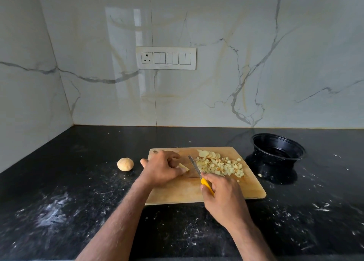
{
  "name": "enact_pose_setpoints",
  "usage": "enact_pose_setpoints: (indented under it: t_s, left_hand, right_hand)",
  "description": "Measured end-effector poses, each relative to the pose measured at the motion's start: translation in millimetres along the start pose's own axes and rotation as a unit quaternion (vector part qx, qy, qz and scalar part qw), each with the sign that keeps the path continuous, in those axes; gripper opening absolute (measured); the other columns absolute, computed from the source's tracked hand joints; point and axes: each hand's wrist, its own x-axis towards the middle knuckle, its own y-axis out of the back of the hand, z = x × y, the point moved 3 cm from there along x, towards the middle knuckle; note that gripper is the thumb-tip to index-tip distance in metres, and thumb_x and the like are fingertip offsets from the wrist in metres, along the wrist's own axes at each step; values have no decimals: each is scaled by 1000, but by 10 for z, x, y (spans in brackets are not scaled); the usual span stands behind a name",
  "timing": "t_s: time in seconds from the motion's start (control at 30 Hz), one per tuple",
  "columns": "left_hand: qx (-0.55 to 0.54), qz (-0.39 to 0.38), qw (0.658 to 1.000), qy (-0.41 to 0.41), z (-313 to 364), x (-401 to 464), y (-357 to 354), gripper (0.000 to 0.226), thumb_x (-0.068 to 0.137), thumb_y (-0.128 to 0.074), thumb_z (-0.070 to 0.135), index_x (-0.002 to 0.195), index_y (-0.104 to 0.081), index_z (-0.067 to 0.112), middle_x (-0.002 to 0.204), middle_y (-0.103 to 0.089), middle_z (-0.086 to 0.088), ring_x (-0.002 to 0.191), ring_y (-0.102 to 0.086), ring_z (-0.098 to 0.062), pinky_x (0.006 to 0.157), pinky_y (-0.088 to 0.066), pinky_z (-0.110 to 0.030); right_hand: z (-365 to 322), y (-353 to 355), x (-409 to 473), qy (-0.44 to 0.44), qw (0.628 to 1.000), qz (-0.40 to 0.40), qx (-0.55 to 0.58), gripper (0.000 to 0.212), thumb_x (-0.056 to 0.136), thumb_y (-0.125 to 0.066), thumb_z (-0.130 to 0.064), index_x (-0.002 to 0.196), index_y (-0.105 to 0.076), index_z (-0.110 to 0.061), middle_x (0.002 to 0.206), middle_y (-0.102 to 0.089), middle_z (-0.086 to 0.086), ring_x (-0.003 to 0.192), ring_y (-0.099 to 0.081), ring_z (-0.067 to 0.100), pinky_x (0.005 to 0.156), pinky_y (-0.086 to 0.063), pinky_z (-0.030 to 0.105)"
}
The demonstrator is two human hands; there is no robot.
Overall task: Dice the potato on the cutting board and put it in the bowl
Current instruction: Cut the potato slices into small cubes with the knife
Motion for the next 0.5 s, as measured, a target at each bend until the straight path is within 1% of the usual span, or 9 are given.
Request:
enact_pose_setpoints:
  t_s: [0.03, 0.07, 0.1, 0.17, 0.23, 0.3, 0.37, 0.43, 0.5]
  left_hand:
    - [26, 6, 1000, -7, 14, -15, -11, 42, 71, -78, 58, 109, -72, 41, 88, -67, 17, 96, -59, -10, 97, -42, -54]
    - [61, 14, 998, -16, 32, -26, -25, 45, 69, -77, 65, 109, -71, 46, 88, -64, 20, 97, -57, -7, 96, -39, -52]
    - [96, 22, 995, -24, 49, -29, -42, 45, 68, -75, 70, 108, -70, 50, 90, -62, 22, 100, -53, -7, 96, -36, -51]
    - [137, 30, 990, -31, 74, -14, -83, 42, 71, -72, 73, 108, -70, 53, 102, -61, 22, 110, -45, -9, 96, -32, -52]
    - [151, 31, 987, -35, 91, 4, -117, 39, 74, -72, 70, 108, -70, 52, 115, -60, 22, 117, -39, -10, 95, -28, -51]
    - [150, 33, 987, -45, 100, 17, -152, 38, 76, -73, 65, 110, -71, 48, 119, -60, 23, 120, -38, -11, 95, -26, -50]
    - [139, 41, 988, -59, 109, 16, -179, 35, 78, -75, 58, 110, -73, 44, 118, -61, 23, 119, -39, -11, 94, -23, -47]
    - [131, 46, 988, -70, 126, 18, -199, 31, 81, -75, 52, 110, -74, 40, 118, -63, 23, 118, -38, -10, 91, -20, -44]
    - [126, 44, 988, -73, 131, 28, -212, 30, 82, -74, 47, 111, -74, 37, 120, -64, 23, 119, -37, -9, 95, -22, -46]
  right_hand:
    - [2, 1, 0, -1, 1000, 0, -1, 34, 91, -70, -29, 125, -72, -24, 67, -47, -28, 56, -42, -9, 55, -33, 0]
    - [5, -1, 1, -2, 1000, 1, -4, 34, 92, -70, -29, 125, -72, -24, 68, -49, -27, 55, -42, -9, 56, -34, 0]
    - [7, -5, 1, -1, 1000, 2, -7, 34, 92, -70, -30, 126, -71, -25, 73, -57, -24, 57, -42, -9, 57, -33, -1]
    - [18, -14, 1, 1, 1000, 7, -11, 36, 93, -69, -32, 128, -70, -25, 90, -71, -14, 66, -46, -6, 65, -35, 0]
    - [32, -22, 2, 1, 1000, 14, -11, 37, 93, -68, -32, 130, -69, -26, 99, -74, -11, 77, -48, -3, 72, -38, 4]
    - [34, -24, 4, 1, 1000, 18, -16, 38, 94, -68, -32, 131, -68, -26, 102, -74, -10, 82, -48, -3, 73, -36, 3]
    - [36, -27, 9, 4, 1000, 20, -21, 38, 94, -67, -32, 132, -68, -27, 104, -74, -11, 82, -47, -4, 71, -32, 0]
    - [34, -28, 10, 4, 1000, 18, -26, 38, 94, -66, -33, 133, -67, -28, 108, -73, -12, 81, -47, -5, 69, -31, -2]
    - [32, -25, 4, 2, 999, 20, -27, 38, 94, -67, -34, 132, -67, -28, 107, -73, -11, 75, -45, -7, 64, -31, -3]
